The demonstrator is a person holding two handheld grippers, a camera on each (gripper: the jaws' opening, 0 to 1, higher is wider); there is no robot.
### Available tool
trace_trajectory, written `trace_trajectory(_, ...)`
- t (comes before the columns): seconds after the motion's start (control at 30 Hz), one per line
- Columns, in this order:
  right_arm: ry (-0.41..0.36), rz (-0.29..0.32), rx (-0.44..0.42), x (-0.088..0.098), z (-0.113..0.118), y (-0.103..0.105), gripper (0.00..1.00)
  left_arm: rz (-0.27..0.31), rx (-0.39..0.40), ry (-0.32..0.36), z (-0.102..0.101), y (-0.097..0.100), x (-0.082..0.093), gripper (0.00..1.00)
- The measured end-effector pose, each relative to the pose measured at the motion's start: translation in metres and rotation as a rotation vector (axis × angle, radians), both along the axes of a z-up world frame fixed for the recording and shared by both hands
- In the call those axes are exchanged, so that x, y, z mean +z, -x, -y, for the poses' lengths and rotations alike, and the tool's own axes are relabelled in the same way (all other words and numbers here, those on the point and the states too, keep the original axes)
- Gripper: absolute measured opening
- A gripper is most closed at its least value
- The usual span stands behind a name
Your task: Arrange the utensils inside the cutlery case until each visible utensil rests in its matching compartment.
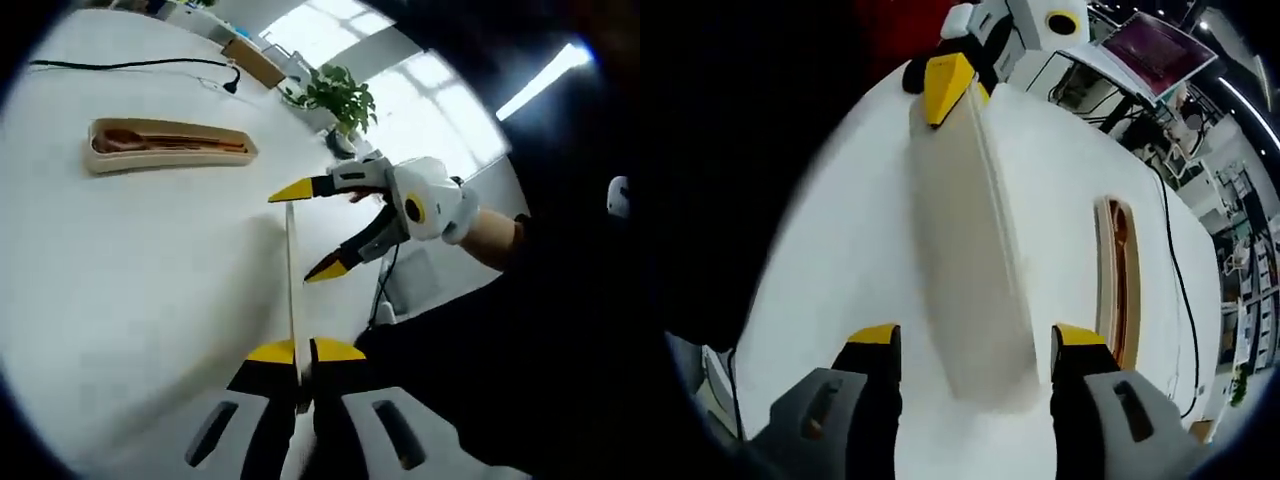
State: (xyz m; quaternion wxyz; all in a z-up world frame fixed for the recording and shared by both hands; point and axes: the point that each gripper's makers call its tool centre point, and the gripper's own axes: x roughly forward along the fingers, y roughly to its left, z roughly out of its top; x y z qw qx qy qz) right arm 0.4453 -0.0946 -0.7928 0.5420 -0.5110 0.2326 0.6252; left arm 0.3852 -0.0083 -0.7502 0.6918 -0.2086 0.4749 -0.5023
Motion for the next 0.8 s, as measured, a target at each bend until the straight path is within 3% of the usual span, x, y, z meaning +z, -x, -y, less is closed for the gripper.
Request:
trace_trajectory(0.43, -0.004, 0.012, 0.000, 0.002, 0.001, 0.000, 0.59, -0.071, 0.062, 0.105, 0.006, -0.007, 0.014, 0.03)
trace_trajectory(0.8, -0.027, 0.036, -0.024, 0.013, 0.000, -0.002, 0.61, -0.088, 0.095, 0.159, 0.002, -0.010, 0.030, 0.03)
